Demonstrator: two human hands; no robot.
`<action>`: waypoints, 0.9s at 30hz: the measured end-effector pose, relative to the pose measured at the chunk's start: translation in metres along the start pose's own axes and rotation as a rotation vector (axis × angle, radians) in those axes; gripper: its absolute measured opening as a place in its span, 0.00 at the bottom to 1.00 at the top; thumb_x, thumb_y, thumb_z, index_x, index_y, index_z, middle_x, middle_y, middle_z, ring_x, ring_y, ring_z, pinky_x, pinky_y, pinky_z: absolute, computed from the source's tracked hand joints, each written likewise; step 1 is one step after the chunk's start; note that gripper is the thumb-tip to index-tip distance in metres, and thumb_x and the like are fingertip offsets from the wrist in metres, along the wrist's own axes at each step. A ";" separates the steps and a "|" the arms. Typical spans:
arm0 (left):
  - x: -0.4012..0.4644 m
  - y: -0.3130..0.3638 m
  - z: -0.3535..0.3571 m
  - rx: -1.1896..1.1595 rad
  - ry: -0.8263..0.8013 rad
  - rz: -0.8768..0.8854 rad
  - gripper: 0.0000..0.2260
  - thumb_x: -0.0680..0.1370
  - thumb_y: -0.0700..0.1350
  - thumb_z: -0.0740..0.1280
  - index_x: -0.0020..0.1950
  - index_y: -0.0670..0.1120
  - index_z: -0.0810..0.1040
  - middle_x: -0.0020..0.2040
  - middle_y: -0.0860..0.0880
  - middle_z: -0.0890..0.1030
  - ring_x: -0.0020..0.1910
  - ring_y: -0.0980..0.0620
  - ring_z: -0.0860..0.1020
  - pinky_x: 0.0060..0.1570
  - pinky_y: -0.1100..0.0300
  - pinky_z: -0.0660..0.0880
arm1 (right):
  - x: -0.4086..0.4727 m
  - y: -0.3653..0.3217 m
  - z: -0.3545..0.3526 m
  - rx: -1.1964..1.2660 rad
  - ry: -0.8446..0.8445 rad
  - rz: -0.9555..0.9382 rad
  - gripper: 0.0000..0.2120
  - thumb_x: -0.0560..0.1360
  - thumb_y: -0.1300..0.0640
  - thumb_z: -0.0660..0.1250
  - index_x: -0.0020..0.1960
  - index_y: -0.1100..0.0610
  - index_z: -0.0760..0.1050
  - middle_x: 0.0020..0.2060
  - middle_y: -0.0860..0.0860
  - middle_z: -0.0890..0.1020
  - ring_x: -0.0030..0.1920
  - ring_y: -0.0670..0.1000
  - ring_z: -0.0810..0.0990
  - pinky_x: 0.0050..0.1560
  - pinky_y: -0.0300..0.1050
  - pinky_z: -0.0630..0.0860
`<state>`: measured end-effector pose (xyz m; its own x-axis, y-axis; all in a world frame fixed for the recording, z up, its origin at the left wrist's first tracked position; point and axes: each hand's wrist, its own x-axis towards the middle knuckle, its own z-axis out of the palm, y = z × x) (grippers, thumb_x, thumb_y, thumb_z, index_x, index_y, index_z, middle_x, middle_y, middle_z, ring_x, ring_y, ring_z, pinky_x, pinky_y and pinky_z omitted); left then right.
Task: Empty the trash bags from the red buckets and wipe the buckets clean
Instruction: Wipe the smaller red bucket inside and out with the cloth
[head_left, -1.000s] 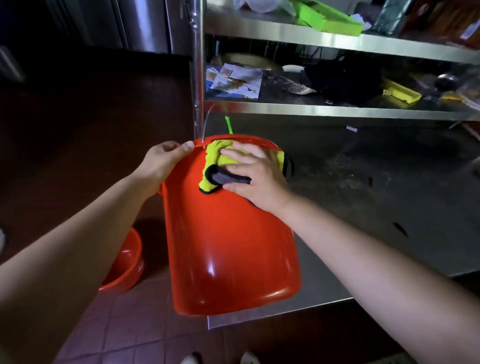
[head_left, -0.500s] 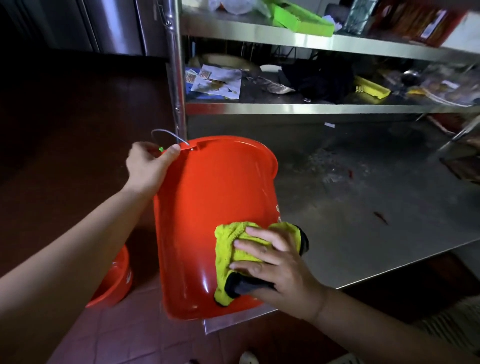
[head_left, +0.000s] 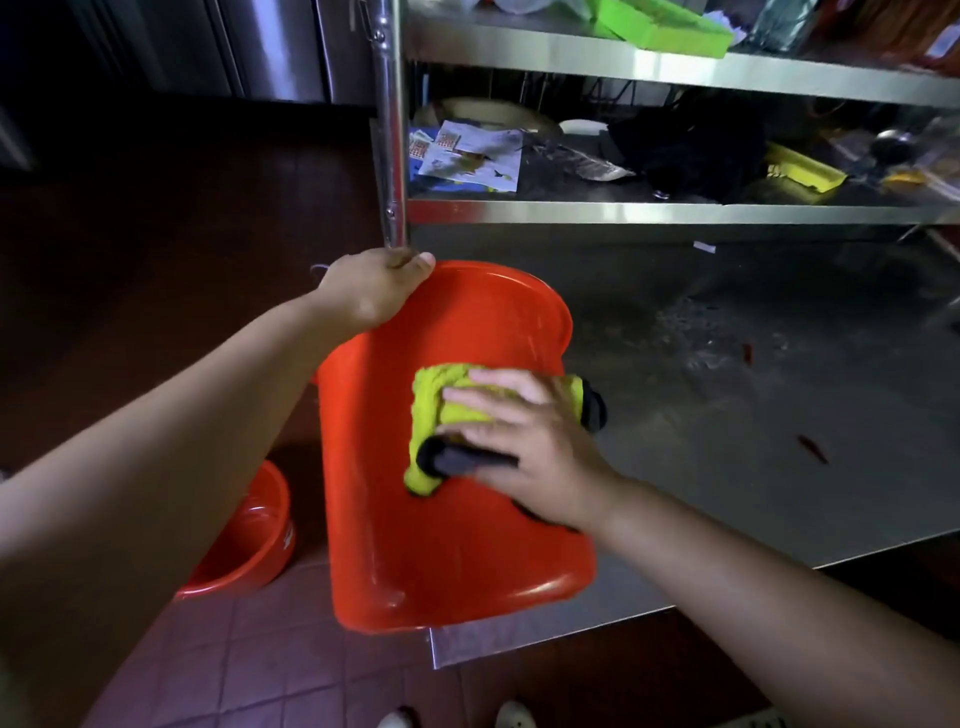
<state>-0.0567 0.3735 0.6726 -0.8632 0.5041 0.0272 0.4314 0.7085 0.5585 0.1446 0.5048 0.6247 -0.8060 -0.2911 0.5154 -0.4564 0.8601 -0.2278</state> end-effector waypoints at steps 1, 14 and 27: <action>0.001 -0.004 0.000 -0.032 -0.005 -0.021 0.22 0.79 0.62 0.54 0.68 0.53 0.72 0.69 0.46 0.72 0.70 0.44 0.67 0.68 0.57 0.60 | 0.013 0.011 0.001 -0.002 0.029 0.018 0.11 0.72 0.49 0.72 0.52 0.52 0.83 0.61 0.47 0.79 0.64 0.53 0.73 0.63 0.50 0.67; -0.016 -0.046 -0.011 -0.276 -0.064 -0.139 0.29 0.72 0.69 0.56 0.68 0.56 0.71 0.66 0.48 0.75 0.64 0.45 0.73 0.64 0.46 0.70 | 0.040 0.026 0.004 0.119 0.012 0.329 0.12 0.72 0.54 0.72 0.51 0.61 0.82 0.66 0.51 0.74 0.70 0.54 0.66 0.66 0.61 0.64; -0.028 -0.078 -0.032 -0.364 -0.179 -0.099 0.18 0.75 0.60 0.60 0.57 0.52 0.78 0.58 0.46 0.79 0.53 0.49 0.76 0.56 0.53 0.70 | -0.053 -0.066 0.000 0.056 -0.071 0.250 0.17 0.73 0.55 0.66 0.62 0.48 0.77 0.70 0.46 0.69 0.73 0.54 0.62 0.65 0.60 0.65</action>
<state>-0.0746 0.2881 0.6544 -0.8229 0.5428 -0.1678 0.1999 0.5531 0.8087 0.2177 0.4634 0.6121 -0.9200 -0.1026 0.3782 -0.2580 0.8850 -0.3876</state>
